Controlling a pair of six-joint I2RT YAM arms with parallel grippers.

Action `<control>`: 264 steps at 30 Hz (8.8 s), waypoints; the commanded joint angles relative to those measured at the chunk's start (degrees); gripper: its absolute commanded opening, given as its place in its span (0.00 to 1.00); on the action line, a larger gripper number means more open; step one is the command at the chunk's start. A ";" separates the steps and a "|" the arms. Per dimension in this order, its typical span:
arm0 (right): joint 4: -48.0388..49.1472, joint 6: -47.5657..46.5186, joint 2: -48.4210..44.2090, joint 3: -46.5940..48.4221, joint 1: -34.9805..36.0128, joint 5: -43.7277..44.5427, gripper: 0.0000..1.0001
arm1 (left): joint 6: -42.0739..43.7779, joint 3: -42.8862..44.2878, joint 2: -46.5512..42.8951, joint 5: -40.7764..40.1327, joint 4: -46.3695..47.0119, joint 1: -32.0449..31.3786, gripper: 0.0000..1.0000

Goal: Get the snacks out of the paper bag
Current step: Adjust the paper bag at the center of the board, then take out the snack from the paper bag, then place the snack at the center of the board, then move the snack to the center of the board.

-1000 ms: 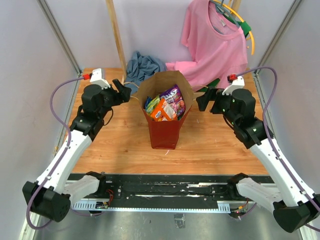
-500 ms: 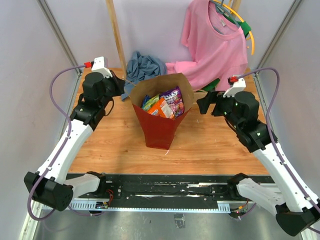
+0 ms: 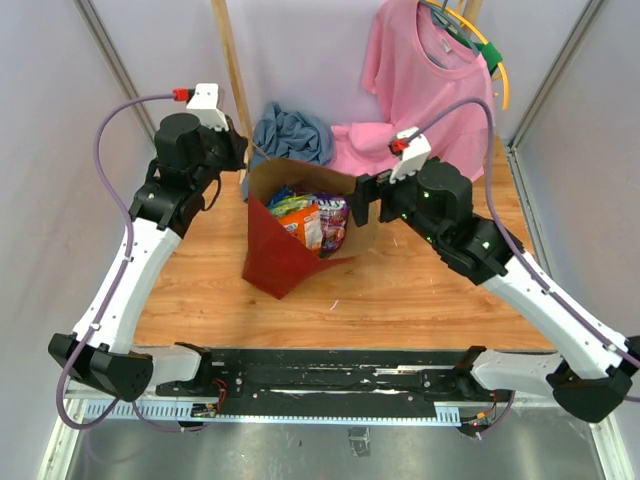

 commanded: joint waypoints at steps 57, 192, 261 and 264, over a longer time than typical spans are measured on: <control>30.47 24.32 -9.75 -46.57 13.76 -14.44 0.88 | -22.30 -5.54 12.27 -20.72 22.46 15.56 1.00; 0.41 34.28 -10.66 -27.55 -65.96 -21.52 0.01 | -17.46 -39.10 -28.27 17.29 21.72 8.10 1.00; 8.07 40.96 49.34 -3.37 -60.70 -15.34 0.41 | -14.23 -38.99 -27.77 15.96 18.68 8.10 1.00; 4.04 40.30 56.08 6.76 -58.42 -14.74 0.41 | -14.69 -38.03 -27.24 16.92 18.52 8.09 1.00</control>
